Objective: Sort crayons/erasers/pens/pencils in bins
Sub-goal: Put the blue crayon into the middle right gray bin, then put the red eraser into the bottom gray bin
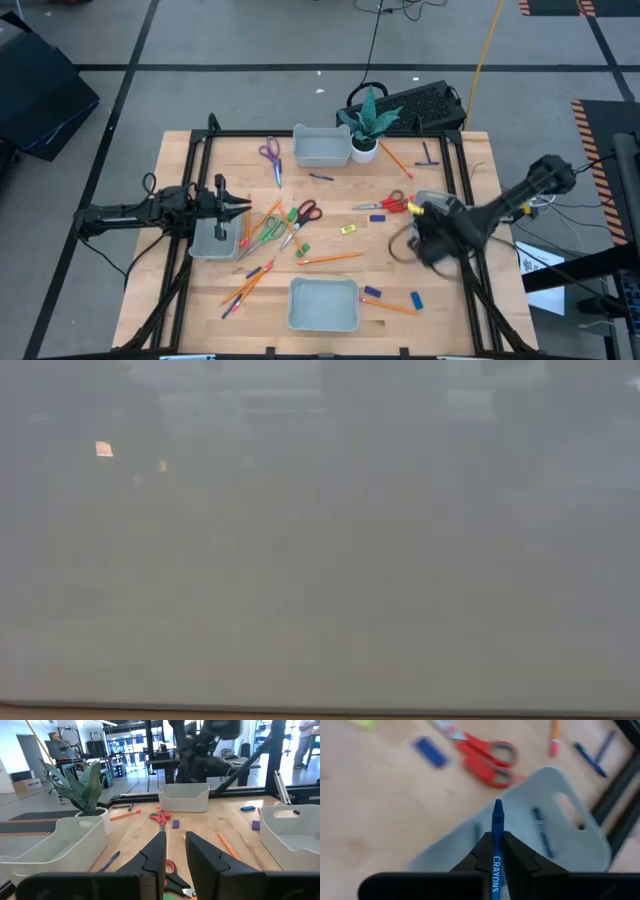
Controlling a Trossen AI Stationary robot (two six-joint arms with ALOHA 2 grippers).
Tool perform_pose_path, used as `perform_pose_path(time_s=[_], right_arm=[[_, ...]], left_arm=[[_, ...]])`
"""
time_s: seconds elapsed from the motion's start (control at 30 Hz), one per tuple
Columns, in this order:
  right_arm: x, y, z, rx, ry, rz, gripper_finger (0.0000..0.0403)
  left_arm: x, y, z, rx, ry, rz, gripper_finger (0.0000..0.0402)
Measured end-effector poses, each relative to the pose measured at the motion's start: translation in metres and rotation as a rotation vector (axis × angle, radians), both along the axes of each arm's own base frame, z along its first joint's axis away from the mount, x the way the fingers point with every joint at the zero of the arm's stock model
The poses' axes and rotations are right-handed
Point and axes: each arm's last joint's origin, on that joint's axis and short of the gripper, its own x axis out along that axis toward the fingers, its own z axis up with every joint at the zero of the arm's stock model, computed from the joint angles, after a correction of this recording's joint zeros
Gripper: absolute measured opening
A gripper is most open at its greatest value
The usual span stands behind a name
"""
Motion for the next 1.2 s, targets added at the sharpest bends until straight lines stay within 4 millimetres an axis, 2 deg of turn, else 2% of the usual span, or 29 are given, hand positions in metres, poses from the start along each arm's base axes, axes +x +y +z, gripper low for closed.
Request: perform_pose_path(time_s=[0.1, 0.2, 0.4, 0.53, 0.67, 0.8, 1.0, 1.2], right_arm=[[-0.008, -0.027, -0.019, -0.003, 0.067, -0.064, 0.0017], [-0.017, -0.043, -0.042, 0.047, 0.091, -0.104, 0.0017], [-0.029, -0.055, -0.085, 0.144, 0.047, -0.159, 0.0019], [-0.033, -0.057, -0.097, 0.167, 0.046, -0.154, 0.0043], [-0.029, -0.056, -0.090, 0.171, 0.043, -0.104, 0.0083], [-0.019, -0.052, -0.069, 0.149, 0.018, -0.018, 0.0109], [0.008, -0.044, -0.026, 0.019, -0.123, 0.225, 0.0110], [0.041, -0.048, -0.016, -0.022, -0.258, 0.526, 0.0115]], left_arm=[[0.000, 0.000, 0.000, 0.000, 0.000, 0.000, 0.0076], [0.000, 0.000, 0.000, 0.000, 0.000, 0.000, 0.0076], [0.000, 0.000, 0.000, 0.000, 0.000, 0.000, 0.0076], [0.000, 0.000, 0.000, 0.000, 0.000, 0.000, 0.0076], [0.000, 0.000, 0.000, 0.000, 0.000, 0.000, 0.0076], [0.000, 0.000, 0.000, 0.000, 0.000, 0.000, 0.0076], [0.000, 0.000, 0.000, 0.000, 0.000, 0.000, 0.0076], [0.000, 0.000, 0.000, 0.000, 0.000, 0.000, 0.0076]])
